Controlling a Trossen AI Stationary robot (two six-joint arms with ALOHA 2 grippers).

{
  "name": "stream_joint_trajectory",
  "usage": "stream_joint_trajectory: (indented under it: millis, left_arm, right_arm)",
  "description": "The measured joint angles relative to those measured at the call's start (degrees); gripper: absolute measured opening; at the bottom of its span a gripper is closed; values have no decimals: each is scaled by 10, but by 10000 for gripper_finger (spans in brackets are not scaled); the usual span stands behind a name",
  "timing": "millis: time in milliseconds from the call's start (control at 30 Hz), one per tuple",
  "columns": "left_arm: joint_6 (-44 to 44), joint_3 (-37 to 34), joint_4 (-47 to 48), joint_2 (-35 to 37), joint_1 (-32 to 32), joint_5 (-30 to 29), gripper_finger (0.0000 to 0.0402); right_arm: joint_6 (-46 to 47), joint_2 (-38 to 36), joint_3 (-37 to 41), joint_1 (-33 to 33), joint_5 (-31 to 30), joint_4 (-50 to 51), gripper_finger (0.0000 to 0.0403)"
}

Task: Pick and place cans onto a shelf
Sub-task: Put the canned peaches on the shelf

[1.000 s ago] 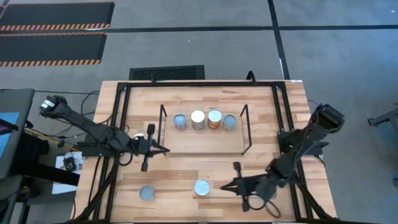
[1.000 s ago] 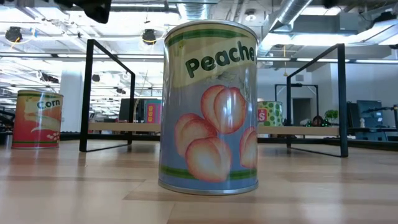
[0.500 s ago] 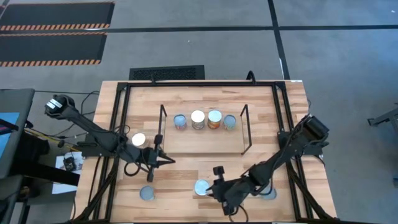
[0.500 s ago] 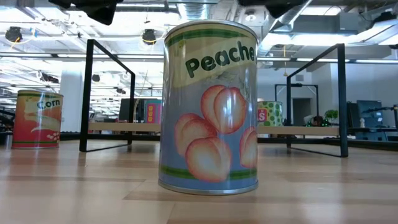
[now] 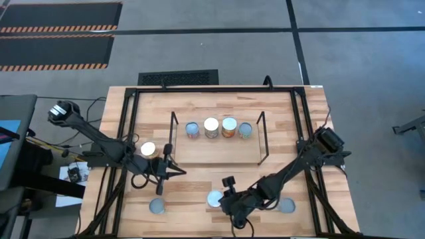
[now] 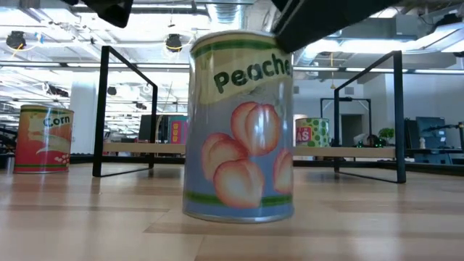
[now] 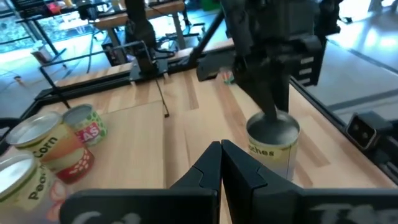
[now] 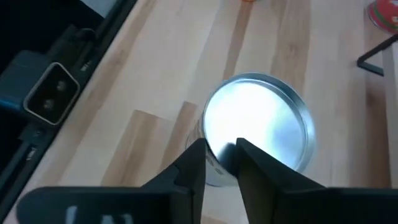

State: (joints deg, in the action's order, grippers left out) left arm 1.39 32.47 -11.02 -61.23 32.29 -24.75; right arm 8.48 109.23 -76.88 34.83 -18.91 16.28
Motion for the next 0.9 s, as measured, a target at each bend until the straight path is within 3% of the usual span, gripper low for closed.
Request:
stream_joint_trajectory:
  millis: [267, 467, 667, 900]
  left_arm:
    - [-21, -1, 39, 75, 0, -1, 0]
    - [-43, -1, 78, 131, 0, -38, 0]
    - [-49, -69, 24, 181, 3, -59, 0]
    - [-49, -131, -33, 228, 3, -71, 0]
  right_arm:
    - [-12, 5, -2, -16, 55, -5, 58]
    - [-28, -12, 0, -32, 72, 10, 9]
    - [-51, -67, -23, -57, 70, 37, 6]
    - [-109, -87, -57, -136, 69, 77, 4]
